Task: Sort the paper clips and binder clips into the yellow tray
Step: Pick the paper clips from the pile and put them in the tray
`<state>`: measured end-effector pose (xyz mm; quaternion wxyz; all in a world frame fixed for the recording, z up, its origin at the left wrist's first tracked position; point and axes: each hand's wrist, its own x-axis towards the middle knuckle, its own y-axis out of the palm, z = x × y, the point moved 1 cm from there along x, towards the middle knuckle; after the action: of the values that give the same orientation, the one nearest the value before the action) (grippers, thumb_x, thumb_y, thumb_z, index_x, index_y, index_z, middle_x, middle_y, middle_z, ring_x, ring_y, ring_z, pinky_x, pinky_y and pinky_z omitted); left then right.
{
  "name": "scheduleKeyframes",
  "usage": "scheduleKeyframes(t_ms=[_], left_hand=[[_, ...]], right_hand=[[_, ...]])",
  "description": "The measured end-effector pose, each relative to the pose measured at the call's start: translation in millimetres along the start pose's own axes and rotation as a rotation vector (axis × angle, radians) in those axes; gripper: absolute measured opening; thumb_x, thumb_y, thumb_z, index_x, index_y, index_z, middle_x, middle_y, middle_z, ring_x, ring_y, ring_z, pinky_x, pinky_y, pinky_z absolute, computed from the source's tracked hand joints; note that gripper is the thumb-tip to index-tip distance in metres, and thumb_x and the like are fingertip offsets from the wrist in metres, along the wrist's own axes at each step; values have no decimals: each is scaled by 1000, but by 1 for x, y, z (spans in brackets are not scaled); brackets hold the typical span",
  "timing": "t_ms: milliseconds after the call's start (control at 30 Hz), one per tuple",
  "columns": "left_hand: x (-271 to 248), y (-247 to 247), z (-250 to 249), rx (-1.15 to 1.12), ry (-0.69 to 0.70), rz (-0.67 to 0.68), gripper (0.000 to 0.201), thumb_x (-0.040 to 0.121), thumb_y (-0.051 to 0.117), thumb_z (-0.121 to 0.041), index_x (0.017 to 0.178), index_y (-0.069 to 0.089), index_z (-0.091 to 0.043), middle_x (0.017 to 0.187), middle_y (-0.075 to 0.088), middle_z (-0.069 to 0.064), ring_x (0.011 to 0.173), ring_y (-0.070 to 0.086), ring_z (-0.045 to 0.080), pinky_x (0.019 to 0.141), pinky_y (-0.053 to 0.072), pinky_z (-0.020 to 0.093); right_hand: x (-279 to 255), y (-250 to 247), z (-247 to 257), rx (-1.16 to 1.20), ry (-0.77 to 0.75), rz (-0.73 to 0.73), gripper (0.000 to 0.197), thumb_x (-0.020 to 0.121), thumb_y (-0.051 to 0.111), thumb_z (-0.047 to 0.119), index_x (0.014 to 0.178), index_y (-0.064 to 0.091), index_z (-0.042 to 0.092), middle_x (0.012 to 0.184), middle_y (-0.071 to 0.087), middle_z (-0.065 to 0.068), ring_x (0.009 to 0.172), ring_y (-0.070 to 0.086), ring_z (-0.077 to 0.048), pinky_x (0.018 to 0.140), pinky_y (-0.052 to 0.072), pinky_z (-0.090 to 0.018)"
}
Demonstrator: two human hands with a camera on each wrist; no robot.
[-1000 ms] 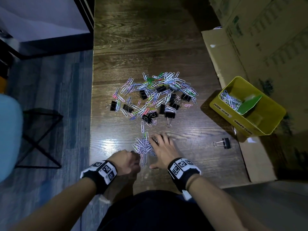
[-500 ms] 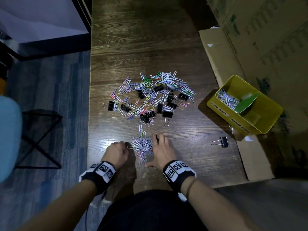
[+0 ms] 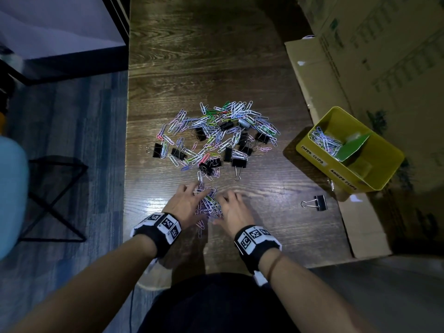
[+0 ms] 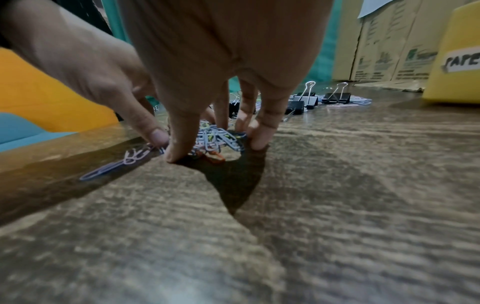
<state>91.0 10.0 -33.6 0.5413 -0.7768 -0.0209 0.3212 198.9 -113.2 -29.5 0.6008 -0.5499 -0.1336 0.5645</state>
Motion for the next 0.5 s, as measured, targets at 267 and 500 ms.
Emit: scheduleKeyframes(t_ms=[267, 500], left_hand=[[4, 1, -8, -275, 111, -155, 24, 82, 66, -13, 106, 66, -9, 105, 60, 10, 93, 58, 28, 84, 49, 35], [9, -9, 3, -356, 49, -159, 23, 85, 65, -20, 106, 69, -12, 104, 71, 5, 94, 65, 19, 87, 49, 26]], right_hand=[[7, -10, -7, 80, -25, 84, 37, 91, 58, 7, 128, 54, 8, 129, 55, -14, 113, 57, -30, 96, 48, -42], [13, -19, -19, 154, 72, 95, 29, 90, 48, -1, 115, 62, 3, 111, 65, -21, 99, 63, -33, 89, 52, -42]])
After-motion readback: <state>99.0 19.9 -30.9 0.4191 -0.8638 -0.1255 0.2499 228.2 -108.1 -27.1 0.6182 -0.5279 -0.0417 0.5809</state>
